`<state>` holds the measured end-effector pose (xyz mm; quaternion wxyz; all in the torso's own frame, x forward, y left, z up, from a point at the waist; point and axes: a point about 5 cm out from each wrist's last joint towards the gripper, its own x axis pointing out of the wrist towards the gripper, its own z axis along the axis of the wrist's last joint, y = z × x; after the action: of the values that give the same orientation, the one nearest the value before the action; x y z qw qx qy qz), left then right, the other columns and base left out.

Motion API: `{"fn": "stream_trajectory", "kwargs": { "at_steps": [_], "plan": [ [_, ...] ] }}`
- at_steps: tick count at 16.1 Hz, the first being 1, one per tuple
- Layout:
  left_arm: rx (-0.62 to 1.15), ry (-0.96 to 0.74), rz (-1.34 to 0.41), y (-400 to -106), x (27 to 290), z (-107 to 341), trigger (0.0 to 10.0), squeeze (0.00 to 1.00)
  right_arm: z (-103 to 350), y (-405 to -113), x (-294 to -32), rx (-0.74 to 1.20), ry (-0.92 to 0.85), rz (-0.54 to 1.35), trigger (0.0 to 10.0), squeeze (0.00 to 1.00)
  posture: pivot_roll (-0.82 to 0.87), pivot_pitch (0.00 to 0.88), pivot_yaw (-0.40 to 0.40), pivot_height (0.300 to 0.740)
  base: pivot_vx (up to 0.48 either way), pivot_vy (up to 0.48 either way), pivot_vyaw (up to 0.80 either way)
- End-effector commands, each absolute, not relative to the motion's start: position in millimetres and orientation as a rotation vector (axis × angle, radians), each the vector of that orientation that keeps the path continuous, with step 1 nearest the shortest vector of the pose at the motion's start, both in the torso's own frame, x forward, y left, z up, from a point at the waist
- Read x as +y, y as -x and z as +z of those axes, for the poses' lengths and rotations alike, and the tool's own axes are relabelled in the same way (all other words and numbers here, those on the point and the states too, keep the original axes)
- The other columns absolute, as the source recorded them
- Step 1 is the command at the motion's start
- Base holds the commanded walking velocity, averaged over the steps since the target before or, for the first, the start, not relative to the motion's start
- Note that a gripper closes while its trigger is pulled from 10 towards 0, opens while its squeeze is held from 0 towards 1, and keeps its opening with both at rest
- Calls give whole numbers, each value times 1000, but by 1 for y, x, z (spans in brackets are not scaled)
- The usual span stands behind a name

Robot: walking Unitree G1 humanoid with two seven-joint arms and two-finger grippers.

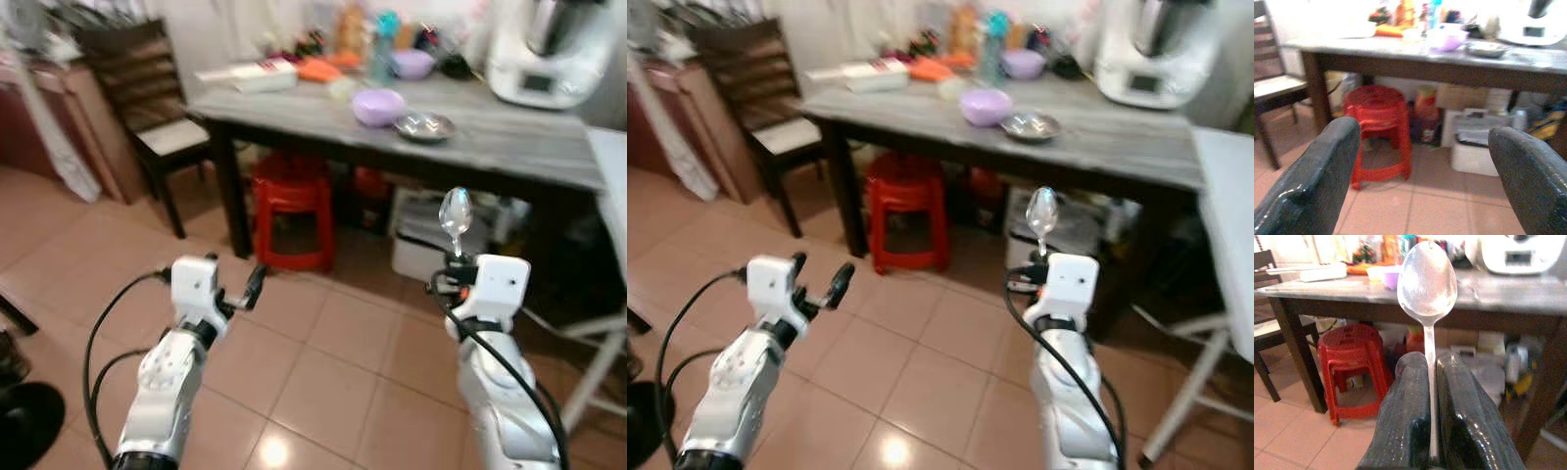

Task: Setting the table

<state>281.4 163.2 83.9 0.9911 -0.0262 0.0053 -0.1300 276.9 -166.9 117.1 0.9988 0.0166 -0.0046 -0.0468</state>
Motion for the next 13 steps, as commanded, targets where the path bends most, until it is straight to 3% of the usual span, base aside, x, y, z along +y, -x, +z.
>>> {"fn": "stream_trajectory", "kwargs": {
  "at_steps": [1,5,9,13],
  "plan": [
    [-4,41,-270,-282,162,89,10000,0,126,-276,-163,-56,-26,-82,10000,0,-19,0,28,740,285,0,0],
    [5,59,-298,-280,154,87,10000,0,127,-274,-163,-65,-37,-91,10000,0,-21,0,30,740,293,0,0],
    [13,65,-314,-279,151,86,10000,0,126,-272,-161,-63,-39,-84,10000,0,-21,0,30,740,292,0,-800],
    [20,61,-304,-276,156,86,10000,0,126,-268,-162,-64,-48,-92,10000,0,-21,0,30,740,295,0,0]
  ]
}}
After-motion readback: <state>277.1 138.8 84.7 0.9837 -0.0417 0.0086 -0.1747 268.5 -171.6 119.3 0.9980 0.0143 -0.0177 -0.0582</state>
